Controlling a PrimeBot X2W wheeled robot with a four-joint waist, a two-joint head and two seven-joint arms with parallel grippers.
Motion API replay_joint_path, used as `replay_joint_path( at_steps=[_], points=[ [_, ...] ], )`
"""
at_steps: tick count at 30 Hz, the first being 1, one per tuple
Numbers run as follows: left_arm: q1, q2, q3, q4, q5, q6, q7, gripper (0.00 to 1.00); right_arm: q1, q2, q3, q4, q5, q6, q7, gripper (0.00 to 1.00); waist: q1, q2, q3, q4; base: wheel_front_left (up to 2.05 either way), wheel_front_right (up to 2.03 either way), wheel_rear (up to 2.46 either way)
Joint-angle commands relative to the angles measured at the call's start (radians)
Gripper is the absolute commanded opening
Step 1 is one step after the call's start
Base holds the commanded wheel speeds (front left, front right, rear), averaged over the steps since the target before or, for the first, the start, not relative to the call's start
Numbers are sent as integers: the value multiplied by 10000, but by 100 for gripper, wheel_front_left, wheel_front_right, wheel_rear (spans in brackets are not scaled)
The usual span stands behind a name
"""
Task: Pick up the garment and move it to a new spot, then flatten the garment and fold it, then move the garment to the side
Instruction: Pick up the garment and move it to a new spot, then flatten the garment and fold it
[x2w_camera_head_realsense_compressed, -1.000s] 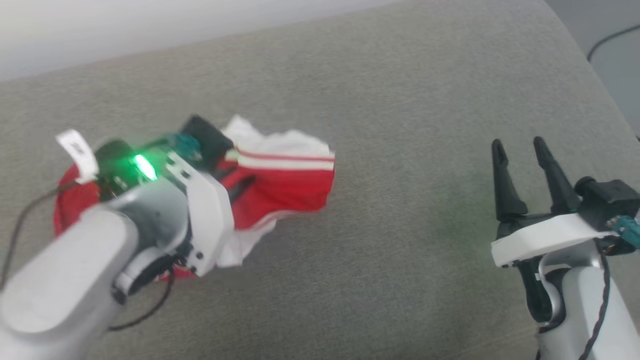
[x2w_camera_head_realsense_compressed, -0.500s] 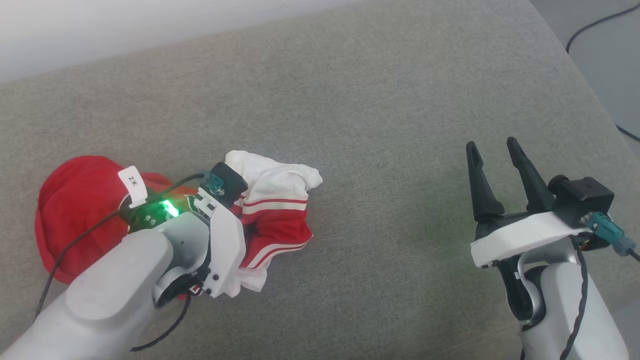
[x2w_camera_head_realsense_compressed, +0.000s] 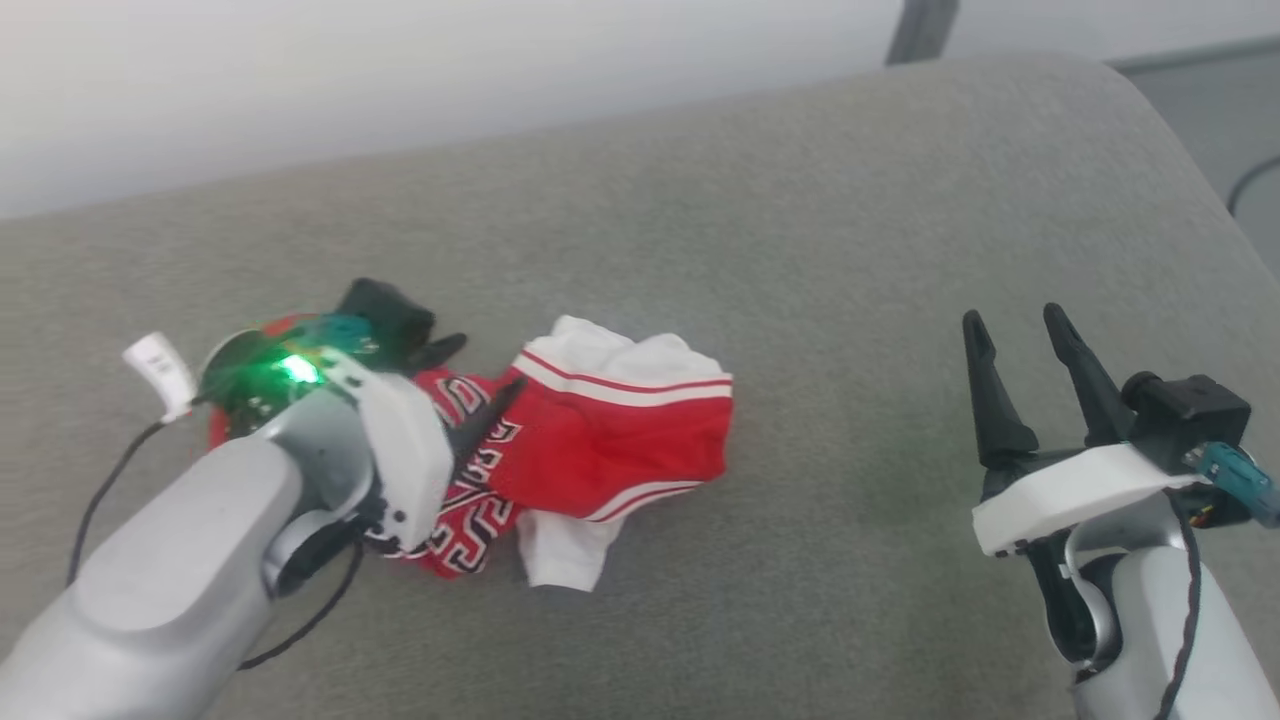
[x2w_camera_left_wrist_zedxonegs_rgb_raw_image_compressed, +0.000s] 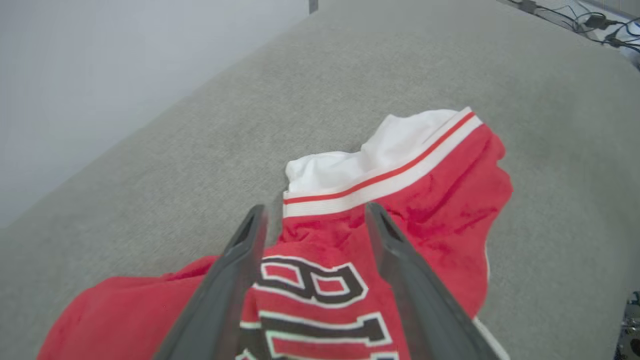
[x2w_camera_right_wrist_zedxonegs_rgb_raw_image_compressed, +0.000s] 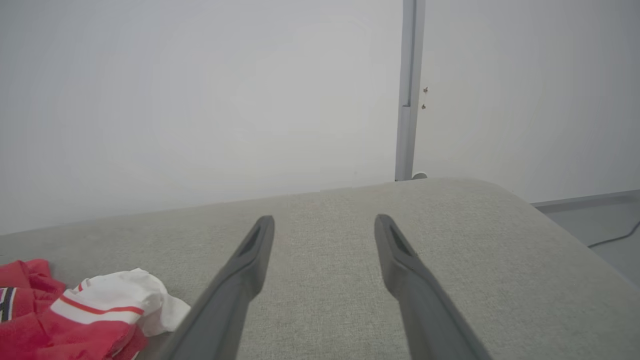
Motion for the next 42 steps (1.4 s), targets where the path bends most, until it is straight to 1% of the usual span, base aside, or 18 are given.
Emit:
replay_joint_path(
  at_steps=[1,10,11,14,20,25,30,33,37,42],
  points=[
    [254,113,189,-106,-192,136,-266,100,147,-29,-17,-62,-7,1,70,100,0,0,-403,448,0,0,0],
    [1838,976,1512,-816,-661,1273,-2311,100,578,-201,-354,-292,-102,1,386,100,0,0,-974,1354,0,0,0],
    [1838,976,1512,-816,-661,1273,-2311,100,578,-201,-354,-292,-102,1,386,100,0,0,-974,1354,0,0,0],
    [2503,1194,1960,-945,-919,1566,-2955,100,702,-235,-462,-306,-100,1,439,100,0,0,-1107,1556,0,0,0],
    [3745,1492,2655,-1014,-1314,1981,-4147,100,976,-289,-620,-361,-134,1,527,100,0,0,-1345,1845,0,0,0],
    [4805,1562,3449,-1213,-1510,2283,-4640,100,1182,-301,-732,-396,-136,1,559,100,0,0,-1512,1969,0,0,0],
    [5815,1514,4268,-1470,-1422,2431,-4754,100,1353,-267,-832,-458,-165,1,614,100,0,0,-1592,2046,0,0,0],
    [6278,1330,4849,-1673,-1205,2425,-4746,100,1390,-261,-871,-515,-179,1,624,100,0,0,-1610,2084,0,0,0],
    [6773,1101,5397,-1859,-962,2274,-4751,100,1514,-228,-905,-553,-209,1,660,100,0,0,-1630,2150,0,0,0],
    [6991,896,5709,-1945,-732,2097,-4751,100,1508,-215,-825,-552,-70,1,748,100,0,0,-1614,2217,0,0,0]
  ],
)
